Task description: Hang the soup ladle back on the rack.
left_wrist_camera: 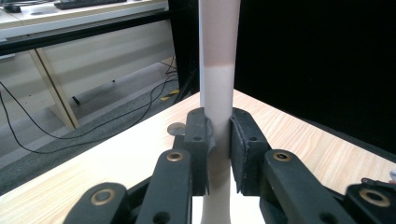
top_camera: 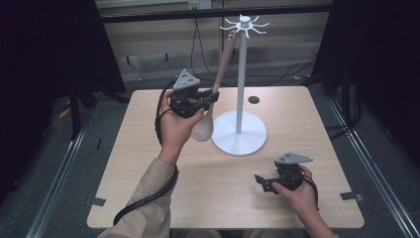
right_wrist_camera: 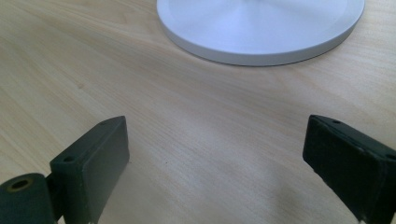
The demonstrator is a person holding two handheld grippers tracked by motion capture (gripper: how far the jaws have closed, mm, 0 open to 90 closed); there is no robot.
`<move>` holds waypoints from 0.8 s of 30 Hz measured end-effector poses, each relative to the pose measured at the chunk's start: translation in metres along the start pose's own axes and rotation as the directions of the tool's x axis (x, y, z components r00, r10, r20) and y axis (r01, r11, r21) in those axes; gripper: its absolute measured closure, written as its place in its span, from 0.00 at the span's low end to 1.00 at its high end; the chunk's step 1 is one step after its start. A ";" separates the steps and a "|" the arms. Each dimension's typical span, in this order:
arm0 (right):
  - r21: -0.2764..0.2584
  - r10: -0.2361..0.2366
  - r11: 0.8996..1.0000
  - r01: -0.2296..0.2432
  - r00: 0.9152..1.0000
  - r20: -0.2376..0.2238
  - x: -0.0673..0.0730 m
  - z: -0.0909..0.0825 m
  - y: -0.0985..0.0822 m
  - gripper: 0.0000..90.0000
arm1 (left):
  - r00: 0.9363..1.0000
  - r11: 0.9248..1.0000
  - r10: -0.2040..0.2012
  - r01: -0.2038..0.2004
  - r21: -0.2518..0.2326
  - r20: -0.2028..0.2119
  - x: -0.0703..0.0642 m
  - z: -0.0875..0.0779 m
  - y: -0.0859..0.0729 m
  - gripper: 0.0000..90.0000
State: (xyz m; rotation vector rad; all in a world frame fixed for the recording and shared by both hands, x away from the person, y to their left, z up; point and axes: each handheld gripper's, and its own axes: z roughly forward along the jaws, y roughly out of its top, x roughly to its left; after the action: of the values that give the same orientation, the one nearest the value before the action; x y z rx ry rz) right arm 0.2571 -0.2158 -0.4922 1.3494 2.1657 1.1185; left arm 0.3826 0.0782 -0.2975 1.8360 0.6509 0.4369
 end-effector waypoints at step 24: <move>-0.003 -0.003 1.000 0.003 1.000 -0.008 -0.002 -0.001 0.000 0.08 | 1.000 1.000 0.000 0.000 -0.016 -0.012 -0.002 0.037 -0.001 0.85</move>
State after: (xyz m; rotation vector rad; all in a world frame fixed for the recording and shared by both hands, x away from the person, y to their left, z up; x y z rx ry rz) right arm 0.2573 -0.2177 -0.4913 1.3419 2.1704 1.1274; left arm 0.4022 0.0498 -0.3108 1.8195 0.6535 0.4519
